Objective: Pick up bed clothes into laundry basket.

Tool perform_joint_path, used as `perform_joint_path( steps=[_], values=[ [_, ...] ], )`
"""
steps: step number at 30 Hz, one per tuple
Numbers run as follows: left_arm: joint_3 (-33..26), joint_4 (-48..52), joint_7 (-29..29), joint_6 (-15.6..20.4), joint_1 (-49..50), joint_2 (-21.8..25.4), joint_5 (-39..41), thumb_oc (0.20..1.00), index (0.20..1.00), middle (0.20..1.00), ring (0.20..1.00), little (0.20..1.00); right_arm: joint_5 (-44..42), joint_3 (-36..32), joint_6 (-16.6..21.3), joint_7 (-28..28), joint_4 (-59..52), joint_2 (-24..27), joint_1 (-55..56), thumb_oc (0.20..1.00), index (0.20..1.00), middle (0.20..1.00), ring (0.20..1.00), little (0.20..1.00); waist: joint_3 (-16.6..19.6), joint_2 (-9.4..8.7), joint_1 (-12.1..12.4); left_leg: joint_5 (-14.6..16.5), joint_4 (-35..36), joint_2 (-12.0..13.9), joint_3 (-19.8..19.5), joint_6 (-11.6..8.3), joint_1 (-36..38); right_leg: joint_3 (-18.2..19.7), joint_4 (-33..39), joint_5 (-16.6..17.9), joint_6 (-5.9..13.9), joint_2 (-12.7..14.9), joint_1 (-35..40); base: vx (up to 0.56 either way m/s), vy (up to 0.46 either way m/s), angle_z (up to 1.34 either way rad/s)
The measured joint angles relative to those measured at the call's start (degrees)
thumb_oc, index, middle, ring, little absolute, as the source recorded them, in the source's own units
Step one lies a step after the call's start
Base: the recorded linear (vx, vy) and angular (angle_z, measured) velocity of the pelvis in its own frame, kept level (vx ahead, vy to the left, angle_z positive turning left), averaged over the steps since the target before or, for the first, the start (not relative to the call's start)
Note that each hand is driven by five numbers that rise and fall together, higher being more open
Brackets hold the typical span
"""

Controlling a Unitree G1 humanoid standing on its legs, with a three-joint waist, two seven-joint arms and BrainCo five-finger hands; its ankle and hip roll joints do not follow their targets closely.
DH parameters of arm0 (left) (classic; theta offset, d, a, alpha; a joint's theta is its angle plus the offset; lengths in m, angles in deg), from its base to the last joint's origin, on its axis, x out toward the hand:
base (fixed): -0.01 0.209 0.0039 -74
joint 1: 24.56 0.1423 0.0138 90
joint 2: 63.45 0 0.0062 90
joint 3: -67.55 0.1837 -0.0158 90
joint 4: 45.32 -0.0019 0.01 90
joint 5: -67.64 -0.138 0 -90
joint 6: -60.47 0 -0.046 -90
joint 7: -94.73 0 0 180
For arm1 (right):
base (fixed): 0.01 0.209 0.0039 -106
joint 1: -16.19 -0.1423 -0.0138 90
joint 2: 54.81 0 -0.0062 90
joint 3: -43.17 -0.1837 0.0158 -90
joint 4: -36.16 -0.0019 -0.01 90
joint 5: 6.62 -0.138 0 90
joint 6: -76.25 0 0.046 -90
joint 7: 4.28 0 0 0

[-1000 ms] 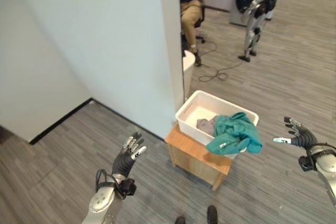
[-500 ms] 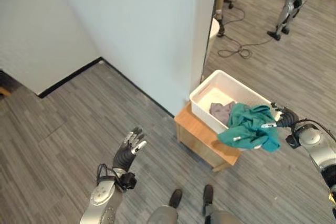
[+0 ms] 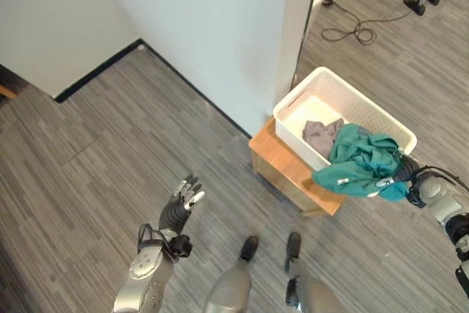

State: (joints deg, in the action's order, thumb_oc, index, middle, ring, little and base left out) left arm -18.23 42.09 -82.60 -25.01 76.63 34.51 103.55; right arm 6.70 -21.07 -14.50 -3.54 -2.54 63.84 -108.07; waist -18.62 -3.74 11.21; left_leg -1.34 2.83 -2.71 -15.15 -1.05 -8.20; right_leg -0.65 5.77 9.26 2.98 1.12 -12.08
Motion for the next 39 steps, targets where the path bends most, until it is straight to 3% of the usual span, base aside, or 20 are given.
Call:
perform_joint_path(
  steps=[3,11,14,17,23,35,39],
  values=[
    [-0.36,0.03,-0.12,0.14,-0.19,0.01,0.0,1.0,1.0,1.0,1.0,1.0,2.66,-0.16,-0.55,-0.31,-6.07,1.96,0.67,0.2,0.2,0.2,0.2,0.2,-0.67,-0.26,-0.13,-0.01,-0.35,-0.04,-0.03,-0.03,-1.43,-0.23,0.0,0.27,-0.17,-0.01,-1.33,-0.03,-0.005,0.02],
    [-0.13,-0.63,-1.32,0.35,-2.33,-0.02,0.0,1.0,1.0,1.0,1.0,1.0,4.28,-0.14,-0.53,-0.34,-8.12,1.99,-0.66,0.2,0.2,0.2,0.2,0.2,-2.13,-0.77,0.0,0.05,-0.76,-0.11,-0.42,-0.14,-2.71,-0.35,-0.02,0.42,-0.33,0.0,-2.28,-0.01,0.002,0.02],
    [-0.18,-0.56,-1.49,0.38,-2.59,0.0,0.0,1.0,1.0,1.0,1.0,1.0,4.27,0.3,-1.16,-0.23,-9.95,2.3,-3.9,0.2,0.2,0.2,0.2,0.2,-2.14,-0.82,-0.15,0.07,-0.77,-0.13,0.13,-0.14,-2.53,-0.04,-0.01,0.52,-0.26,0.05,-2.23,0.0,0.012,-0.08],
    [-0.08,-0.52,-1.65,0.39,-2.87,0.02,0.0,1.0,1.0,1.0,1.0,1.0,4.28,4.07,-1.77,-0.4,-9.96,4.26,-14.32,0.2,0.2,0.2,0.2,0.2,-2.16,-0.83,-0.14,0.06,-1.0,-0.11,0.27,-0.14,-2.6,0.46,-0.02,0.87,-0.13,-0.06,-2.33,0.0,0.003,-0.04],
    [0.08,-0.64,-1.89,0.41,-2.68,0.91,0.0,1.0,1.0,1.0,1.0,1.0,4.0,11.4,-1.62,-0.98,-2.71,4.62,-28.74,0.2,0.2,0.2,0.2,0.2,-2.13,-0.93,0.57,-0.07,-1.06,-0.16,0.15,-0.28,-2.71,0.25,-0.02,1.02,-0.19,-0.01,-2.33,0.0,-0.001,0.02],
    [0.17,-0.65,-2.41,0.42,-2.64,1.27,0.01,1.0,1.0,1.0,1.0,1.0,3.58,12.9,-1.59,-1.48,-2.1,4.45,-27.26,0.2,0.2,0.2,0.2,0.2,-2.11,-0.97,0.39,-0.07,-1.37,-0.42,0.18,-0.29,-4.11,0.39,-0.03,1.18,-0.2,0.18,-3.56,0.0,0.0,0.0],
    [0.51,-0.7,-2.45,0.42,-2.65,1.31,0.01,1.0,1.0,1.0,1.0,1.0,3.55,12.83,-2.33,-1.47,8.88,2.2,-26.35,0.2,0.2,0.2,0.2,0.2,-2.13,-0.93,0.45,-0.04,-1.92,-0.63,0.2,-0.32,-4.85,0.39,-0.03,1.36,-0.25,0.3,-4.04,0.0,0.0,0.0]
  ],
)
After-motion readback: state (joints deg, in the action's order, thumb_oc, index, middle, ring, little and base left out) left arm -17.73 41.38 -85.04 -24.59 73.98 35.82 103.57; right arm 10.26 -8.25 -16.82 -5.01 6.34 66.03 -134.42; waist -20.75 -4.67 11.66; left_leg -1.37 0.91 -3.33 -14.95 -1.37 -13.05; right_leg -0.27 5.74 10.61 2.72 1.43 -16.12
